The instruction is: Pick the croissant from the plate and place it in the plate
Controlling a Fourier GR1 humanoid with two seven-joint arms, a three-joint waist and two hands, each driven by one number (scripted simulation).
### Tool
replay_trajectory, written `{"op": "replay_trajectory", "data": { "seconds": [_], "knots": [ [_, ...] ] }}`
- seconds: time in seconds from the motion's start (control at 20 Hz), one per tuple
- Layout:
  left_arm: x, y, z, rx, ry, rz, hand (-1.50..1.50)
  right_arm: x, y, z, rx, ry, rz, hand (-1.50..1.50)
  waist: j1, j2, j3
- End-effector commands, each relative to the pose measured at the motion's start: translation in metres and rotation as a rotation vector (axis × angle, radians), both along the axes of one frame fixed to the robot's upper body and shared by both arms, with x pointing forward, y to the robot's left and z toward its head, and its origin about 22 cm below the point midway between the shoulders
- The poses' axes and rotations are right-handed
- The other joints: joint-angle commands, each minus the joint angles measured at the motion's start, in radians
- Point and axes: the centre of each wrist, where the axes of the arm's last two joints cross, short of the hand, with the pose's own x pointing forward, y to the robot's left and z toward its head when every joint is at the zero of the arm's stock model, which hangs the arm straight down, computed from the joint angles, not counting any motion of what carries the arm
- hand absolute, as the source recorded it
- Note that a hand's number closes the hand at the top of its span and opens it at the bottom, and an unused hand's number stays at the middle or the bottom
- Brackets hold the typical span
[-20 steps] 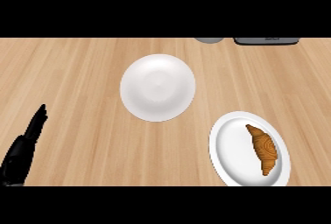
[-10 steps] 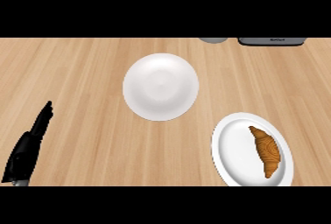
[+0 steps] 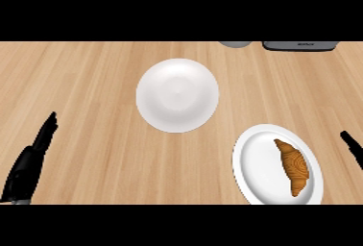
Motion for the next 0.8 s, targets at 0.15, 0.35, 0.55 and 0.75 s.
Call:
{"op": "replay_trajectory", "data": {
  "seconds": [0.15, 0.35, 0.55, 0.75],
  "knots": [
    [-0.007, 0.004, 0.005, -0.015, 0.006, -0.025, 0.0, 0.038, -0.009, -0.006, -0.141, 0.18, 0.05, -1.5, 0.003, -0.001, 0.001],
    [0.012, 0.002, 0.014, -0.008, 0.021, -0.009, 0.0, 0.042, -0.016, -0.028, -0.151, 0.192, 0.092, -1.5, -0.009, -0.002, 0.001],
    [-0.017, 0.0, 0.01, 0.021, -0.001, -0.002, 0.0, 0.052, -0.006, -0.034, -0.13, 0.227, 0.103, -1.5, -0.006, -0.003, 0.001],
    [0.0, -0.018, 0.008, -0.01, -0.009, 0.003, 0.0, 0.055, -0.017, -0.056, -0.111, 0.27, 0.15, -1.5, -0.008, -0.003, 0.001]
  ]
}}
